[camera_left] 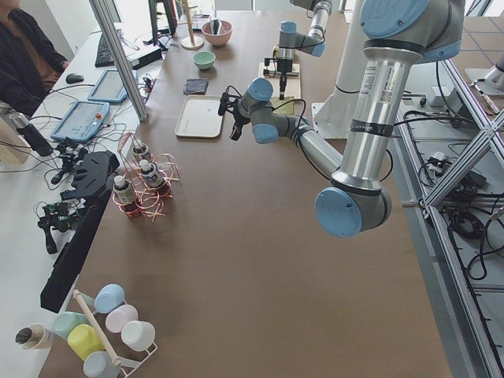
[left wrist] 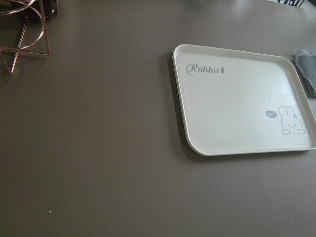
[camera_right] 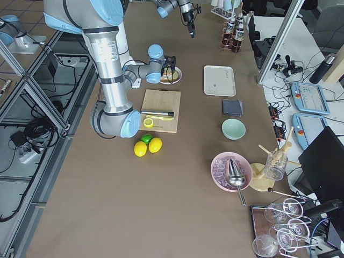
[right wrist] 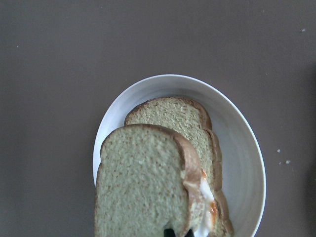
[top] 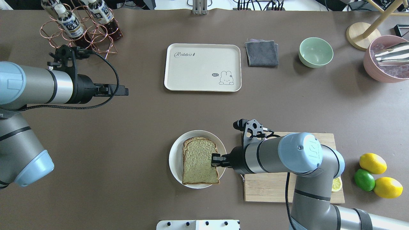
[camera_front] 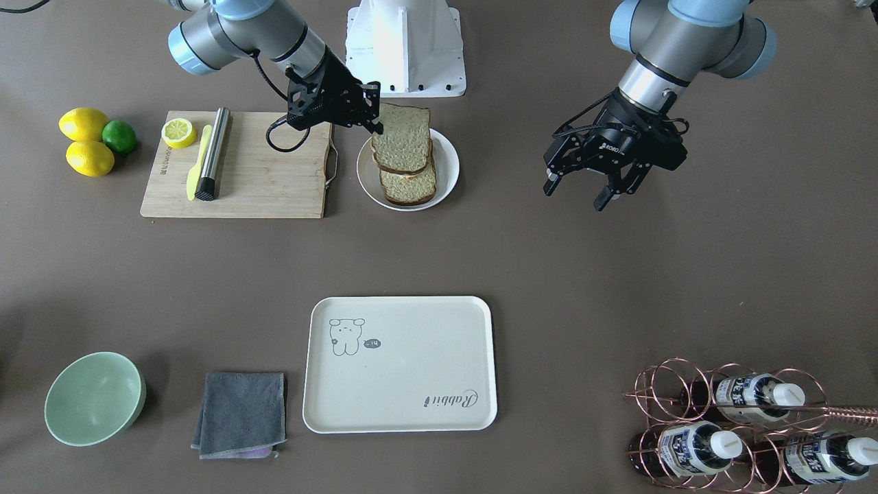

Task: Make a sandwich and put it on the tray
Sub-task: 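Carry the bread slice with the right gripper over the egg on the plate, then lower the bread onto the egg and open the right gripper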

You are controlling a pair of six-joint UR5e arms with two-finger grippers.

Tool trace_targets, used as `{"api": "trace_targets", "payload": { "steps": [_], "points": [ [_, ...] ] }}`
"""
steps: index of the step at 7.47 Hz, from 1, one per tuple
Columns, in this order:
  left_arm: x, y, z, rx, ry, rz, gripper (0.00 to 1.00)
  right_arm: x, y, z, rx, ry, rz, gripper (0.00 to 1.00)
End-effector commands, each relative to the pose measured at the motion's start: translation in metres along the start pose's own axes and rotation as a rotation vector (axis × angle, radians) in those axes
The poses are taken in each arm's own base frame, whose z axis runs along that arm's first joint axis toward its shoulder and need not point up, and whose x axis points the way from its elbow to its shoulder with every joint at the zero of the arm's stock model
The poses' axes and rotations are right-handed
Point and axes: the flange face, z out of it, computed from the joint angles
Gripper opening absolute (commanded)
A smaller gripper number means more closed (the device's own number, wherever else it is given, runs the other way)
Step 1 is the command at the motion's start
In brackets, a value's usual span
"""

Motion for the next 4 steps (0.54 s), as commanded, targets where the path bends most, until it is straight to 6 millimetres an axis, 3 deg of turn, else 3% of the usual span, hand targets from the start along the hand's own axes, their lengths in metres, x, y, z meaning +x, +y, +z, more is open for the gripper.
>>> {"api": "trace_targets", "payload": {
  "steps": [1,4],
  "points": [
    [0.002,0.000,0.000,0.001,0.004,0.001,0.97,0.003,-0.015,0.009,0.024,0.021,0.004,0.00],
    [0.000,0.001,0.000,-0.001,0.000,0.000,0.97,-0.005,-0.018,0.027,0.021,0.028,0.011,0.00]
  ]
}}
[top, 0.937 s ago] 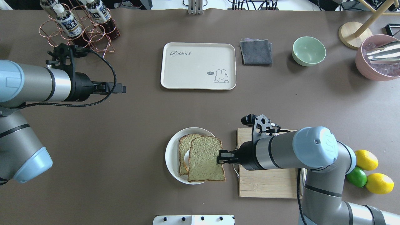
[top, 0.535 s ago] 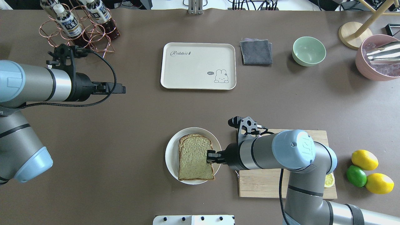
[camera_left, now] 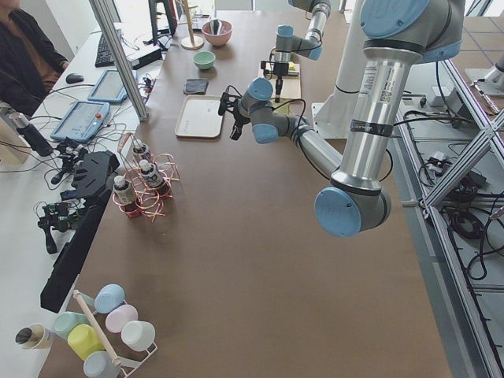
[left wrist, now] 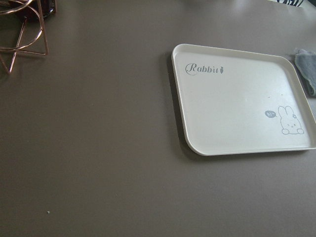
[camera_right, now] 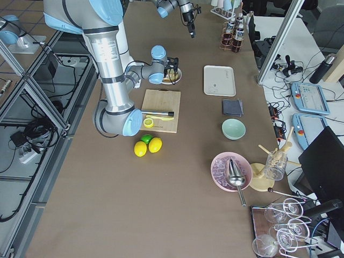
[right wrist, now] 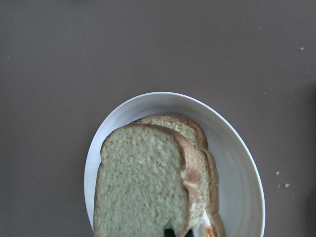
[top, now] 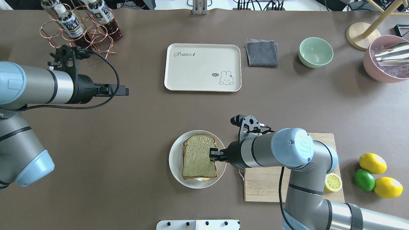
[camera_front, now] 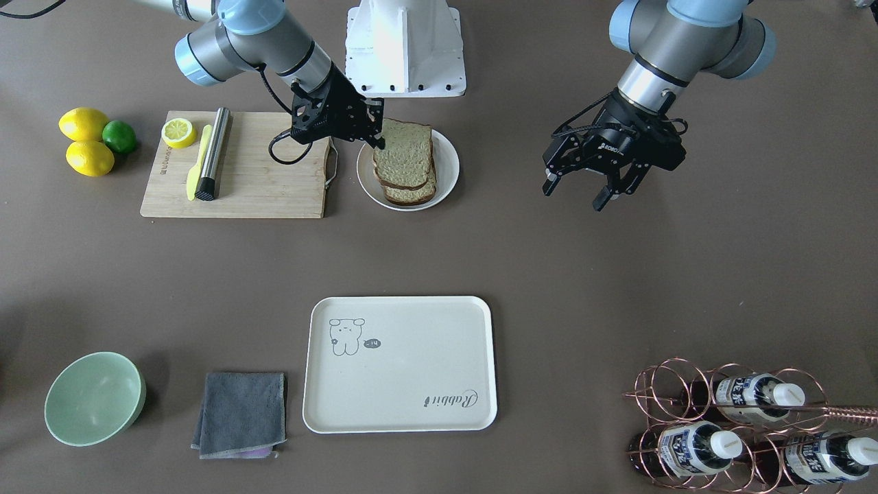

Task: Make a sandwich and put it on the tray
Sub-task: 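Lower the bread onto the egg and open the right gripper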

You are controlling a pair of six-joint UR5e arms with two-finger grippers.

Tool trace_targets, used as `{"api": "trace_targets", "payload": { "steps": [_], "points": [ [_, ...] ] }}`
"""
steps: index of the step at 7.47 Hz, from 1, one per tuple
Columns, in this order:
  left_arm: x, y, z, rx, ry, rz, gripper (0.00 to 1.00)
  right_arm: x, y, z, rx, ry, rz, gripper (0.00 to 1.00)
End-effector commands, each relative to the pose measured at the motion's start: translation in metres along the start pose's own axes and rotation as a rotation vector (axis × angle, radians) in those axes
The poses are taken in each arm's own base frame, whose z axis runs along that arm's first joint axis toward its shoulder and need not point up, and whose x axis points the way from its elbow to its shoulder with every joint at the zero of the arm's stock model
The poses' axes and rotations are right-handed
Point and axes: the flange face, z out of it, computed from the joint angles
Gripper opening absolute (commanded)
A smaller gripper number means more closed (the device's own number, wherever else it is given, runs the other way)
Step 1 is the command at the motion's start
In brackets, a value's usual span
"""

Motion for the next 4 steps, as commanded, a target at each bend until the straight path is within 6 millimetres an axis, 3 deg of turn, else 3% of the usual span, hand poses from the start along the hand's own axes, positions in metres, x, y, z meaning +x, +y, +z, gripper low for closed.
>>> {"api": "trace_targets", "payload": {
  "steps": [1,4],
  "points": [
    [0.0000,-0.0001,0.0003,0.000,0.000,0.000,0.97,-0.0056,-0.0003,0.0134,-0.004,0.004,0.001,0.00],
    [0.0006,-0.0001,-0.0003,0.001,0.001,-0.001,0.97,0.0013,0.0010,0.0155,-0.004,0.016,0.000,0.00]
  ]
}}
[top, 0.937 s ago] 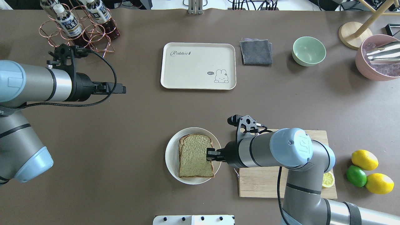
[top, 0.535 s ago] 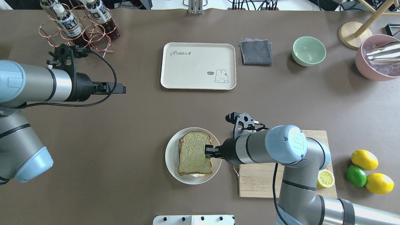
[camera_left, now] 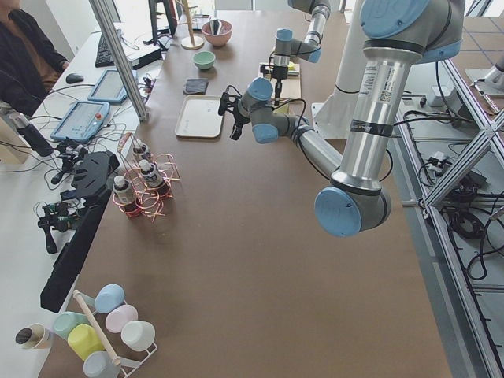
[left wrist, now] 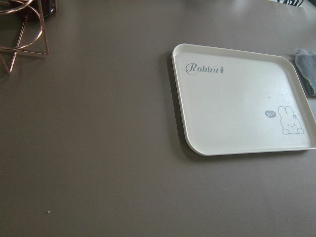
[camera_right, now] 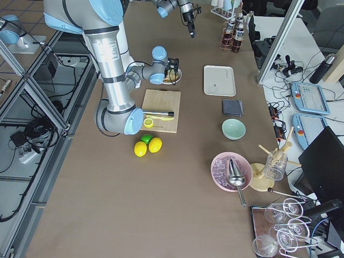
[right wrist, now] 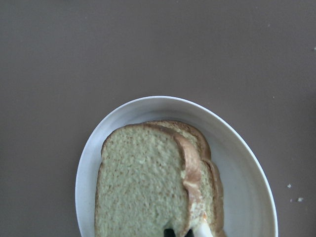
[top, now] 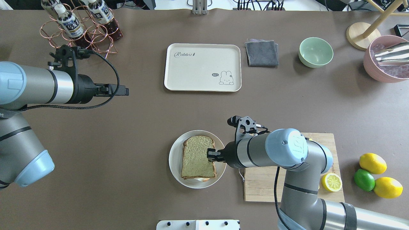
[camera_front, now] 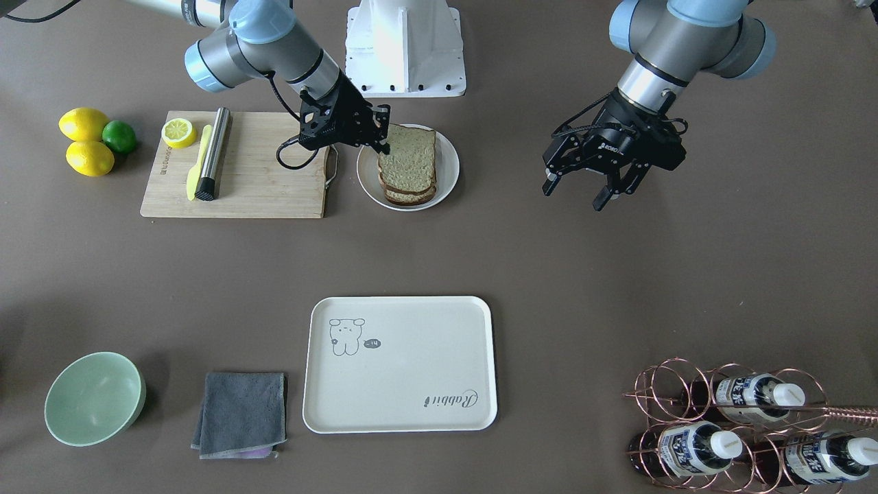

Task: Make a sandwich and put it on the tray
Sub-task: 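Lower the bread onto the egg and open the right gripper, then withdraw the right arm while the left gripper moves to the plate edge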

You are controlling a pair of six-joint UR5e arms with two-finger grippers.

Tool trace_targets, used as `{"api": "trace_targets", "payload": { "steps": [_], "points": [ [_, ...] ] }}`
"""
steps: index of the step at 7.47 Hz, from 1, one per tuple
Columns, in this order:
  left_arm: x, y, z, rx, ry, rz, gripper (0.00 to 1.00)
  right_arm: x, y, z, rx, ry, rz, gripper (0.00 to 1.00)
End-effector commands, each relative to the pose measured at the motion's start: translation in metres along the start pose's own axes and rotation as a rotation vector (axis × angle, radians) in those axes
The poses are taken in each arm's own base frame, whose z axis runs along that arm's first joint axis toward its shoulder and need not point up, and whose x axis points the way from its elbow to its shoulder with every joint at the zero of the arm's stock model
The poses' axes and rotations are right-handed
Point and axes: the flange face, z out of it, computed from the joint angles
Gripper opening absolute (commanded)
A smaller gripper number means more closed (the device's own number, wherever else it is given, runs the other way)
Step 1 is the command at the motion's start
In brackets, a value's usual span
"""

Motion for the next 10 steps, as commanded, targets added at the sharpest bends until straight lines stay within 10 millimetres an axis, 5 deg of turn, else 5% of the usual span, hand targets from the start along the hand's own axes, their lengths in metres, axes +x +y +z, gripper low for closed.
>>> {"api": "trace_targets", "payload": {
  "steps": [1,2,6,10],
  "points": [
    [0.000,0.000,0.000,-0.002,0.000,0.001,0.97,-0.002,0.001,0.000,0.008,-0.004,-0.001,0.20],
    [0.000,0.000,0.000,-0.002,0.000,0.001,0.97,-0.008,0.001,-0.007,0.015,-0.020,0.004,0.99],
    [0.005,-0.001,0.003,-0.003,0.005,0.003,0.97,-0.005,-0.030,-0.049,0.078,-0.050,0.014,0.99],
    [0.022,0.005,0.004,-0.007,0.033,-0.045,0.97,0.035,-0.146,-0.148,0.053,0.023,0.136,0.99]
  ]
}}
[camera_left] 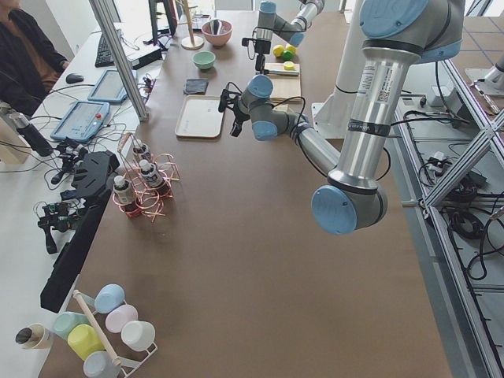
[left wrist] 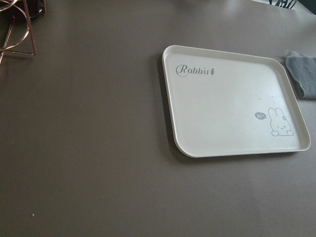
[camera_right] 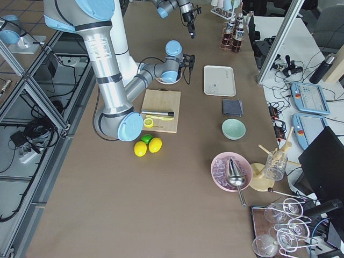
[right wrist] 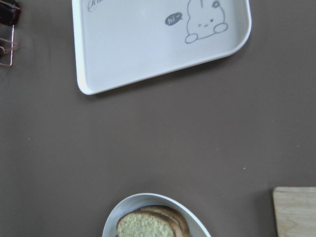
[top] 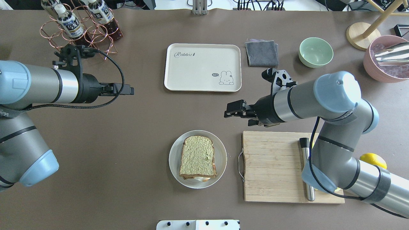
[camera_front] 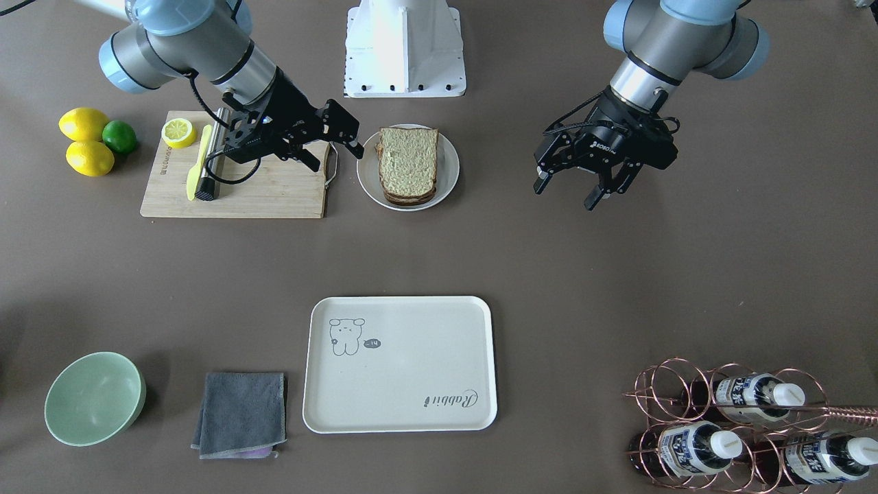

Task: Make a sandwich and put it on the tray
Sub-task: 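Withdraw the right arm while the left gripper moves to the plate edge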

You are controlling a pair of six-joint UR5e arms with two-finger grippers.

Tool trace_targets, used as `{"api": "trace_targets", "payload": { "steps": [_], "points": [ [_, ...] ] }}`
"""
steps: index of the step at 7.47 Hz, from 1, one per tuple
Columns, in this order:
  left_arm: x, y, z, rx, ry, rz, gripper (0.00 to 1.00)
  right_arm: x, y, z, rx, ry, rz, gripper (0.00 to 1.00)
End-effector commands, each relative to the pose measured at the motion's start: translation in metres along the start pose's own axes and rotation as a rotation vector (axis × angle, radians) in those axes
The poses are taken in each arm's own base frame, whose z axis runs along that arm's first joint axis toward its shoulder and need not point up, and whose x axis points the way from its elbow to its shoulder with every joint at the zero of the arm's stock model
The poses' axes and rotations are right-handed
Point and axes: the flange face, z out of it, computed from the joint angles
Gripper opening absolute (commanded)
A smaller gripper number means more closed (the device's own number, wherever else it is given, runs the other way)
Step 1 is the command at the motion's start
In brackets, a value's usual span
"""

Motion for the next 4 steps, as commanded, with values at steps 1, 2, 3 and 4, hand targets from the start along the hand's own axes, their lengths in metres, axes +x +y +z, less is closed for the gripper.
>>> {"api": "trace_targets", "payload": {
  "steps": [1,2,3,4],
  "points": [
    [0.029,0.016,0.006,-0.026,0.044,-0.066,0.97,0.028,-0.080,-0.059,0.027,0.123,0.040,0.99],
    [0.050,0.031,0.013,-0.051,0.070,-0.144,0.97,0.051,-0.106,-0.075,0.046,0.217,-0.015,0.99],
    [0.074,0.062,0.026,-0.038,0.079,-0.164,0.97,0.086,-0.127,-0.094,0.056,0.312,-0.056,0.99],
    [0.099,0.102,0.040,-0.027,0.086,-0.141,0.97,0.123,-0.145,-0.114,0.045,0.397,-0.123,0.99]
  ]
}}
